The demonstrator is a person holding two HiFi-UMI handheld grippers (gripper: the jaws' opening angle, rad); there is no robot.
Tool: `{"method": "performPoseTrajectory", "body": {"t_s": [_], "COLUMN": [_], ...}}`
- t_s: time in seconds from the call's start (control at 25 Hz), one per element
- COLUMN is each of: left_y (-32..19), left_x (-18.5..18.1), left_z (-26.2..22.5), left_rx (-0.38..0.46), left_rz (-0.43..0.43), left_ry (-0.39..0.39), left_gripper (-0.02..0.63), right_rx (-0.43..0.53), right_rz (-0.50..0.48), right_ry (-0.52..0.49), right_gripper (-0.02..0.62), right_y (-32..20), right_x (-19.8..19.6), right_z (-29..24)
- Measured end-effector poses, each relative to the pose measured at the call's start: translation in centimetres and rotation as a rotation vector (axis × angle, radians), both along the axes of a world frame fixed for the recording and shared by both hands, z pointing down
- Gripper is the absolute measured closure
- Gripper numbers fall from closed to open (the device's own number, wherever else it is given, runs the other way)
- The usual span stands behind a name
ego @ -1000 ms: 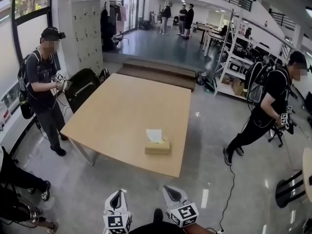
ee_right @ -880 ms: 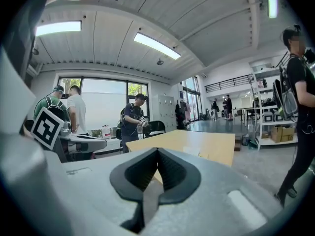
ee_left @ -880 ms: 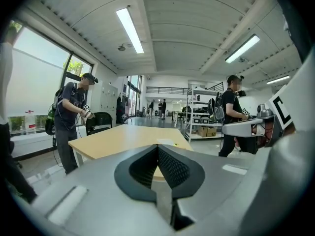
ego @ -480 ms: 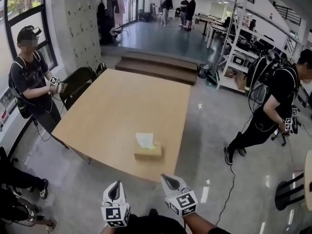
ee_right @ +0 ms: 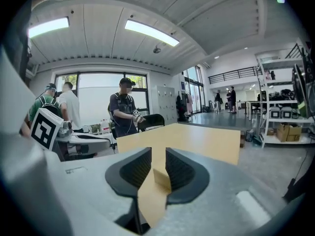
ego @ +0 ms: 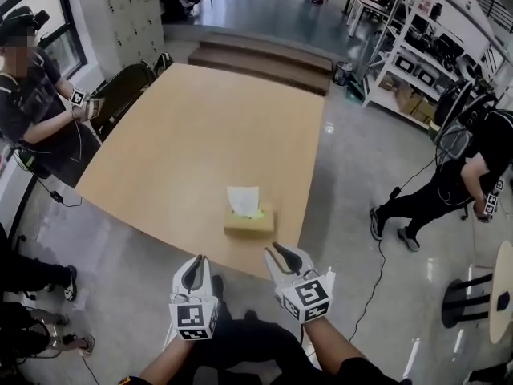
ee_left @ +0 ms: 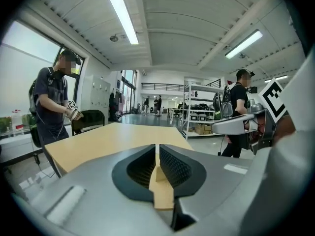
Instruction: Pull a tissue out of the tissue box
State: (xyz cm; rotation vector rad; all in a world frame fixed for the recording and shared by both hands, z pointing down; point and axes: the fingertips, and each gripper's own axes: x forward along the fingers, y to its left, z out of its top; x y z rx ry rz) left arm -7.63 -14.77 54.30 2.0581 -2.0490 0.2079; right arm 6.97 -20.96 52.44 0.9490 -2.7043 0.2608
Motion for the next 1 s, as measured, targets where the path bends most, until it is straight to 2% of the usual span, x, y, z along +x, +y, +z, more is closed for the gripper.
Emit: {"method": "performPoseTrajectory", "body": {"t_s": [0.12, 0.28, 0.44, 0.56, 0.84, 1.0], "left_y": [-2.9, -7.2, -9.4, -11.0, -14.6, -15.6], "left_x": [-0.2, -1.9, -2.4, -2.9, -4.1, -4.4], "left_z": [0.7, 2.2, 3.5, 4.2, 6.2, 7.0], "left_rx": [-0.002, -0.028, -0.069, -0.077, -0.122, -0.146], "left_rz": [0.050, 0.091, 0.128, 0.151, 0.202, 0.226], "left_ry": [-0.002, -0.002, 0.006, 0.019, 0.023, 0.018], "left_gripper": [0.543, 0.543, 0.557, 0.588, 0.588, 0.588], "right_rx": [-0.020, -0.072, -0.144, -0.200, -0.323, -0.377], "right_rz": [0.017, 0.034, 0.065, 0.086, 0.143, 0.139], "right_ry": [0.038, 0.089, 0.141, 0.175, 0.256, 0.289], "right_gripper": [0.503, 0.458, 0.396, 0.382, 0.360, 0.353], "right_y": [-2.0, -6.3, -8.8, -10.4, -13.4, -13.7], "right_x": [-0.9, -3.4, -4.2, -4.9, -5.7, -6.4], "right_z": [1.1, 3.6, 5.7, 7.7, 12.2, 13.7]}}
